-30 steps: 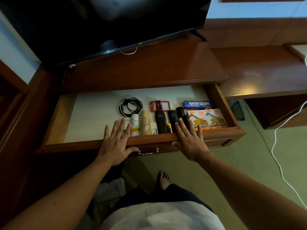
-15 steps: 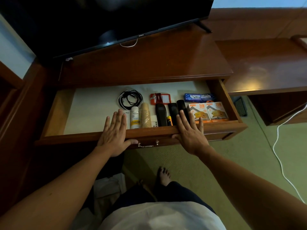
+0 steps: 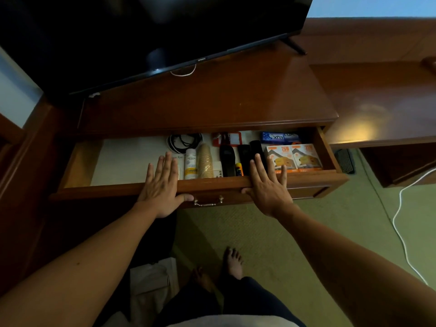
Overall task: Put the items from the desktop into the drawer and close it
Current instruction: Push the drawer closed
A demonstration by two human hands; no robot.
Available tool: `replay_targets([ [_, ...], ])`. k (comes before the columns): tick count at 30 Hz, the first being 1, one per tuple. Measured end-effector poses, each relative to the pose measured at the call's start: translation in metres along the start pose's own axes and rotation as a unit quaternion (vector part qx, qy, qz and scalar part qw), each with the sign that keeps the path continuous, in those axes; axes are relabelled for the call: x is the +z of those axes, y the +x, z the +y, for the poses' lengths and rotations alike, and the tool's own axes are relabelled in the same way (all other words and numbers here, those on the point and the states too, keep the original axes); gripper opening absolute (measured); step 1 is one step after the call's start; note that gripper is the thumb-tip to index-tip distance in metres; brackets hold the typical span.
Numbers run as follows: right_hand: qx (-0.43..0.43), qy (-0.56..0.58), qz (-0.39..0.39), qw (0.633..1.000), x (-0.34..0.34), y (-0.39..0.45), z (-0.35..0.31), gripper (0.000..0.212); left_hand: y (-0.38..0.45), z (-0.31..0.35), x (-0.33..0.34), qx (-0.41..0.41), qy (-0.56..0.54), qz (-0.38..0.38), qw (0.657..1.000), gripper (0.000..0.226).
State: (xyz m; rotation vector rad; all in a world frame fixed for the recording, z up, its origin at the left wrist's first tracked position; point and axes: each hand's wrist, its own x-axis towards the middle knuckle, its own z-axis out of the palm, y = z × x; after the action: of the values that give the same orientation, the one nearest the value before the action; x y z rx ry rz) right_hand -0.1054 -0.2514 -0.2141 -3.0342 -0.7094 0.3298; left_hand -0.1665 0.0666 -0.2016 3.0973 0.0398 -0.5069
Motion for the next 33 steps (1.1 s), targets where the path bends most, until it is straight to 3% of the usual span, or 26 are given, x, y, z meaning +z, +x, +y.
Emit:
replay_targets([
  [8, 0.024, 0.017, 0.002, 1.000, -0.014, 0.059, 0.005, 0.088, 0.050, -0.006, -0.028, -0.032, -0.015, -0.030, 0.999, 0.127],
  [18, -0.013, -0.033, 0.031, 0.999, -0.043, 0.125, 0.008, 0.094, 0.111, -0.016, -0.056, -0.021, 0.040, 0.035, 0.998, 0.131],
  [21, -0.028, -0.052, 0.037, 0.998, -0.051, 0.140, 0.011, 0.101, 0.127, -0.021, -0.065, 0.007, 0.067, 0.046, 0.997, 0.135],
  [27, -0.031, -0.065, 0.020, 0.997, -0.081, 0.177, 0.023, 0.135, 0.164, -0.034, -0.093, 0.002, 0.099, 0.056, 0.993, 0.157],
  [33, -0.012, -0.007, 0.022, 1.000, -0.077, 0.191, 0.027, 0.131, 0.176, -0.040, -0.088, -0.028, 0.043, 0.067, 0.996, 0.154],
])
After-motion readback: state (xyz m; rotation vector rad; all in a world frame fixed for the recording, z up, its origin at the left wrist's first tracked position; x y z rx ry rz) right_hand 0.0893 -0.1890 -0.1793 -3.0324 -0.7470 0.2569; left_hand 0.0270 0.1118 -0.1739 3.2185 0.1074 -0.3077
